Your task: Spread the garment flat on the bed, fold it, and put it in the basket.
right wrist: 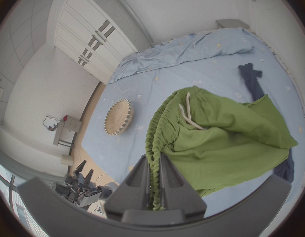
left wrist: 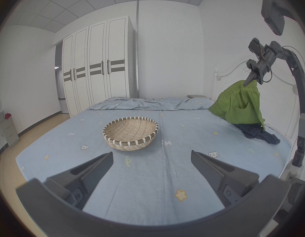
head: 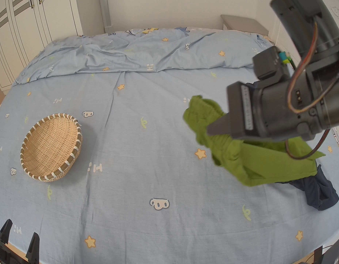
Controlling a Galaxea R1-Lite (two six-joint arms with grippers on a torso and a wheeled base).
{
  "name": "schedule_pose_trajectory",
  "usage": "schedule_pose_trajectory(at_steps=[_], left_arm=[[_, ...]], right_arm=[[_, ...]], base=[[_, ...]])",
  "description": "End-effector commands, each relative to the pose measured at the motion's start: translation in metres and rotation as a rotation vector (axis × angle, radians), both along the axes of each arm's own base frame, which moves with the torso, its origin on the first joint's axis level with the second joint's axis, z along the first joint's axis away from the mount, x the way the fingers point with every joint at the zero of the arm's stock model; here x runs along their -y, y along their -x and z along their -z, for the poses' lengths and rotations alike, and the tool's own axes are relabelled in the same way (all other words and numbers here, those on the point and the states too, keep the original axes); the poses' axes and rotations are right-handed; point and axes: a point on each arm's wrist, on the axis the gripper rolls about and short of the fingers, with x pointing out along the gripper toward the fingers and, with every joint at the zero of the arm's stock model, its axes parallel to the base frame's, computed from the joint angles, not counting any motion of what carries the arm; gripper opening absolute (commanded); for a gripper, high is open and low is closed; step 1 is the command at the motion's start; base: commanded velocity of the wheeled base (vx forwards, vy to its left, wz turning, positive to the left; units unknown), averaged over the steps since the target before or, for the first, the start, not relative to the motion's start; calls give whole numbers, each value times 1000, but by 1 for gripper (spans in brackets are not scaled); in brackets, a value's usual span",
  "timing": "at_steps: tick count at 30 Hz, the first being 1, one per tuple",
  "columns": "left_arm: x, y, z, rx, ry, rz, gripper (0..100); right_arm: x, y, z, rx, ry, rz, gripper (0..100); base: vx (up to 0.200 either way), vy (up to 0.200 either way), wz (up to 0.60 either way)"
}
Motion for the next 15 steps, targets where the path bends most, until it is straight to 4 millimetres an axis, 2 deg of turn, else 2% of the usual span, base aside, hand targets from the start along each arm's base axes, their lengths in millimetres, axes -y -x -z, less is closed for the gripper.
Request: schedule_pose_trajectory(at_steps=[1,3,10,15], left_arm=[[0,-1,5,-15,0,-1,100],[0,-1,5,-15,0,-1,100],[0,-1,5,-15,0,-1,100],[0,-1,5,-15,0,-1,100]], right_arm=[[-69,8,34,-57,37,-70,0],[-82,6,49,-82,70,-87,0],[-105,-5,81,-102,90,-95,0],[-113,-8,91,-119,40,-138,0]], base=[[0,0,0],[0,0,0],[0,0,0],[0,0,0]])
